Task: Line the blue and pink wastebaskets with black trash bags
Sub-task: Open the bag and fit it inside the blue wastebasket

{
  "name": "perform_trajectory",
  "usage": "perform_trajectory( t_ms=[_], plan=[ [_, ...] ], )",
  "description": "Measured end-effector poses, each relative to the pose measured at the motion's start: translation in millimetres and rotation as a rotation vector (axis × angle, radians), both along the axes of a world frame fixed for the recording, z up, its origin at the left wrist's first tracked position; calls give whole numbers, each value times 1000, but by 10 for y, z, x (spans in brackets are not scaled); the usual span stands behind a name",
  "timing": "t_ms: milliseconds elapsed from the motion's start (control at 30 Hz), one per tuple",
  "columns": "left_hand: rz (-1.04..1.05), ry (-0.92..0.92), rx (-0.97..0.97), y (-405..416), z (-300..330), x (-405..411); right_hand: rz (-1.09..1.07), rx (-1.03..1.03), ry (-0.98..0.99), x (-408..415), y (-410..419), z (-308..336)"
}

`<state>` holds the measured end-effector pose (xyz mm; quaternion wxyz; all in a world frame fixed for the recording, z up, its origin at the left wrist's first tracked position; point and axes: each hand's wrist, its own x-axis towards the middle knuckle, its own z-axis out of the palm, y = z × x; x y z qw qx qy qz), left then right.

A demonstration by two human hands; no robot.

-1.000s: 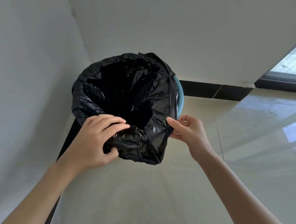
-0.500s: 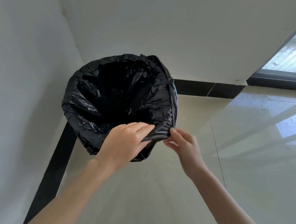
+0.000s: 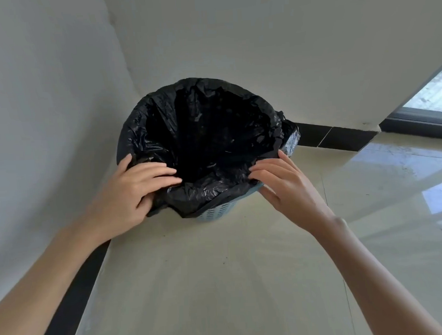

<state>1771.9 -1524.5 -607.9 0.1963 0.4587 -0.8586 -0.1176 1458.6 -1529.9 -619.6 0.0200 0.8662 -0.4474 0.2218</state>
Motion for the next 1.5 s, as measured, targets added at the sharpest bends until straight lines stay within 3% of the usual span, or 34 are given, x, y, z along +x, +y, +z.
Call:
perform_trajectory(
  t_ms=[133,333,600,767,1167,1367,1500],
  plan=[
    [-32,93,-127,165,9,-347,39,-53,-19,60,12,48],
    [-135,88,-357,228,-155,-567,96,68,-123,73,96,112],
    [-44,90,-489,300,-215,-315,-31,-144,-31,127,139,1],
    [-1,109,-624,412,-318,-257,61,-193,-98,141,256,-72],
    [45,55,-534,469,-695,-227,48,-123,-32,91,375,-447],
    [55,26,-394,497,-914,-171,49,17,159,24,369,-763],
    [6,78,-454,563,-704,-147,5,-119,-77,-44,386,-506]
  ],
)
